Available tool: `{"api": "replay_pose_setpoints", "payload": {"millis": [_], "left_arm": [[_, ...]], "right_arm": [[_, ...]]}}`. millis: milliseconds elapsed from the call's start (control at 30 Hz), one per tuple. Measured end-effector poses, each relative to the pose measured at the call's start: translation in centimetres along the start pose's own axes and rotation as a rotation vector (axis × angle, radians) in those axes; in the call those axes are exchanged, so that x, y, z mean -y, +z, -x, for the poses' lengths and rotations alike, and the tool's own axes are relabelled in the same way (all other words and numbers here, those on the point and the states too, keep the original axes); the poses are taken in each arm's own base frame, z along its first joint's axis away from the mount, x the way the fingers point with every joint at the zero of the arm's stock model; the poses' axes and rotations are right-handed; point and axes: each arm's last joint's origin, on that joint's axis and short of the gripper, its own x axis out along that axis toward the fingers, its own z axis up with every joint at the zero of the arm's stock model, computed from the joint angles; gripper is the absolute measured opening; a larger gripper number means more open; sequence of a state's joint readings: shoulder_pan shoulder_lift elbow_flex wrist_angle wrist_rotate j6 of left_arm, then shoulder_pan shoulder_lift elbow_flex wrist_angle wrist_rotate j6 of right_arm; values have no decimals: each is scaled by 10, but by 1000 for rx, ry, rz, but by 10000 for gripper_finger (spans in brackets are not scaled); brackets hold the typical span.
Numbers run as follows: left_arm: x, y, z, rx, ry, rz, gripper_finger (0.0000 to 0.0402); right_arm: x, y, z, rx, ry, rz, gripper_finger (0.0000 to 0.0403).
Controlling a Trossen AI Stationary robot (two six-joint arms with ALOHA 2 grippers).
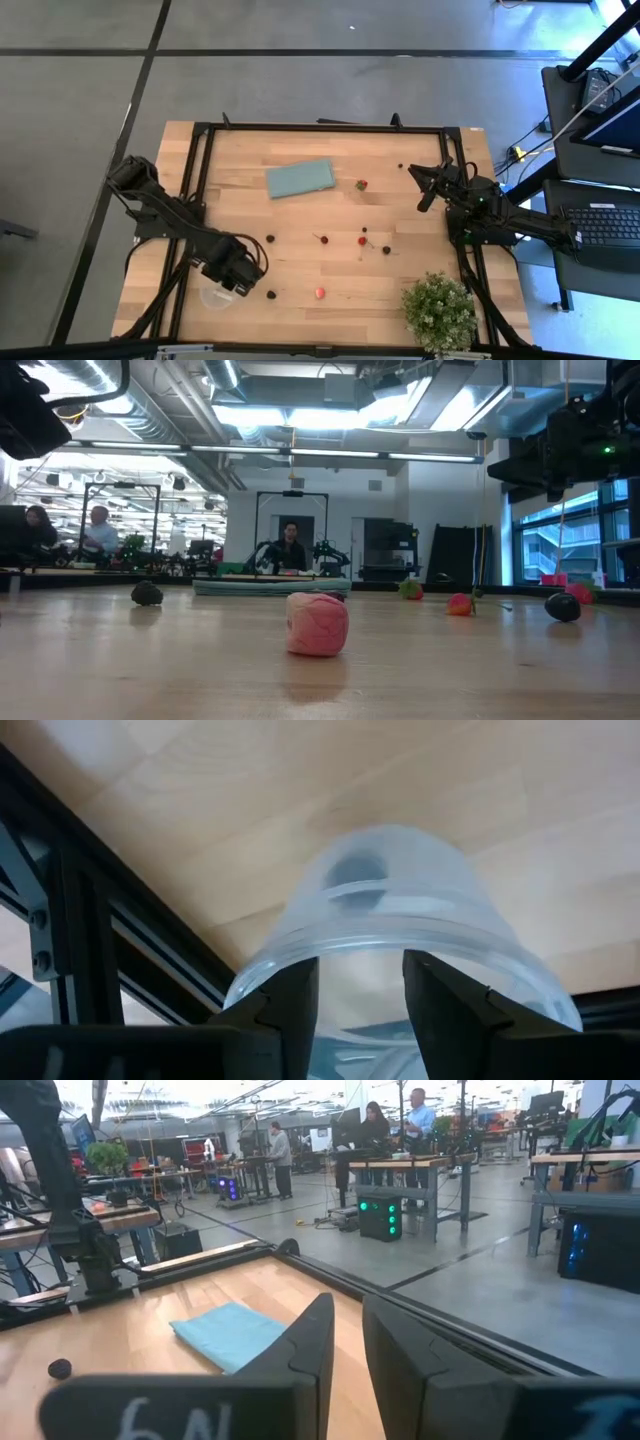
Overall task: Pick and placing Produce into tupperware
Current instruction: Put the left black cherry into the transparent container, then put the top blackberry into the transparent container
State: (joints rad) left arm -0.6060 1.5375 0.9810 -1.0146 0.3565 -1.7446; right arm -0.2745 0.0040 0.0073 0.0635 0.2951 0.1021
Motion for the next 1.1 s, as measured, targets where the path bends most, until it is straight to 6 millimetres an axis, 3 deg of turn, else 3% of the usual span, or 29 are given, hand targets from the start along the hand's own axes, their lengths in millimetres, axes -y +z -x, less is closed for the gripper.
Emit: {"api": "replay_pose_setpoints", "payload": {"millis": [200,467,733,867,1100], "left_arm": [[-2,0,7,3,-22,-26,129],[-14,4,56,152,-236,-93,115],[-20,43,90,405,-376,-256,100],[-17,64,101,479,-412,-459,99],[-18,95,117,627,-435,-532,178]], "right_arm": [[0,0,0,0,0,1,61],[0,1,0,6,1,1,61],[0,1,0,7,1,0,61],[0,1,0,7,1,0,61],[0,1,0,7,1,0,61]]}}
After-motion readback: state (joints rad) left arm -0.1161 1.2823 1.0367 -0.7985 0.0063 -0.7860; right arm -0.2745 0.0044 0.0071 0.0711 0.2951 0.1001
